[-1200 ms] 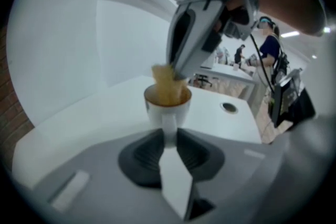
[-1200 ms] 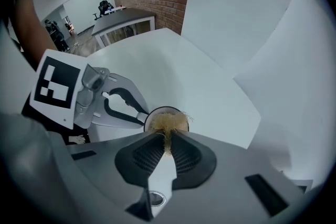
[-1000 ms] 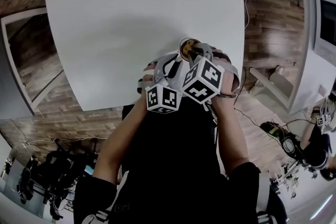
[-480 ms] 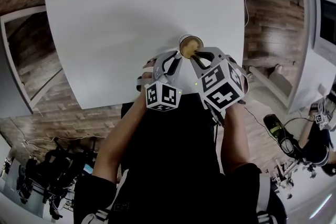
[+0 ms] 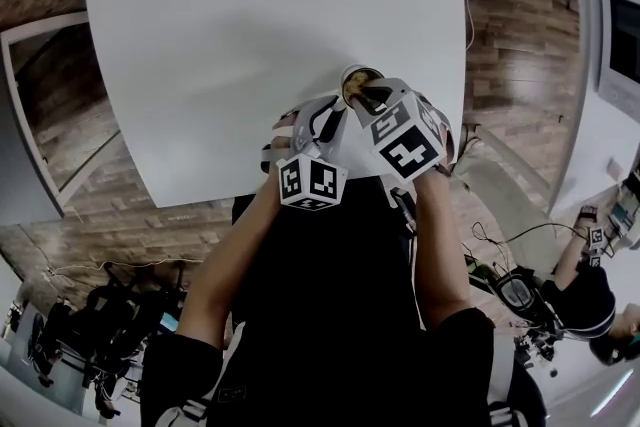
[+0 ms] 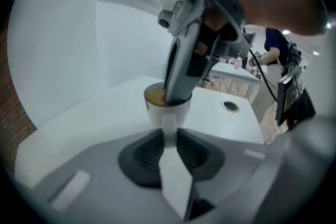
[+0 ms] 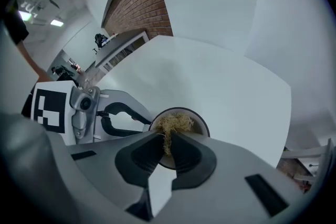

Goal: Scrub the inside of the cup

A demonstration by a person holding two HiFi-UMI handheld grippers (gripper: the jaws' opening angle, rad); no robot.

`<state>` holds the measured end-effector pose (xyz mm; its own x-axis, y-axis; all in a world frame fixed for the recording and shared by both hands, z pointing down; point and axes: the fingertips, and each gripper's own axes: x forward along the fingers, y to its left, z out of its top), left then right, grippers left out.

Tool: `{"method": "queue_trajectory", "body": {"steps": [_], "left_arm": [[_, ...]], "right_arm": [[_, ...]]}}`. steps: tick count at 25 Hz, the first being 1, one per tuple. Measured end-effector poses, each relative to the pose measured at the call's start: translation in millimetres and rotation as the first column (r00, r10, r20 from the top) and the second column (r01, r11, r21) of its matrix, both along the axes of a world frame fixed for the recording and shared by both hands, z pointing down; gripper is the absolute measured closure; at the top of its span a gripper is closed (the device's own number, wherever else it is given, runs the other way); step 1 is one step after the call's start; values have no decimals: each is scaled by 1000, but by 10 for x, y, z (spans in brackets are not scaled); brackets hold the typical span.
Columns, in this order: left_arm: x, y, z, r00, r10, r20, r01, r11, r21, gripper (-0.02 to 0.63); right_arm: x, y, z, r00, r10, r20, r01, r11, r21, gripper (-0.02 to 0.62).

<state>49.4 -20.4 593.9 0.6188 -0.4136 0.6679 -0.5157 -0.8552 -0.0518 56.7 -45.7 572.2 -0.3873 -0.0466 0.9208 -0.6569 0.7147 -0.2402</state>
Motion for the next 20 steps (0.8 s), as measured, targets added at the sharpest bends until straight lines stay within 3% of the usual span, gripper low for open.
{"method": "queue_trajectory", "body": {"steps": [8, 12, 16, 20], "left_arm": [[-85, 0, 4, 1000, 14, 13, -14, 1000, 11, 532], [-96, -39, 14, 1000, 30, 6, -30, 999, 22, 529], [-119, 21, 83, 996, 82, 21, -82, 997, -8, 459], [-229, 83, -4, 995, 102, 13, -102, 995, 4, 451]], "right_arm": [[-105, 73, -386, 988, 92, 122, -99, 993, 57, 560], [-71, 21, -570, 973, 173, 154, -194, 972, 135, 560], [38, 5, -816, 935, 281, 215, -327, 918, 223, 560], [148, 84, -1156, 886, 369, 280, -449, 832, 327, 560]]}}
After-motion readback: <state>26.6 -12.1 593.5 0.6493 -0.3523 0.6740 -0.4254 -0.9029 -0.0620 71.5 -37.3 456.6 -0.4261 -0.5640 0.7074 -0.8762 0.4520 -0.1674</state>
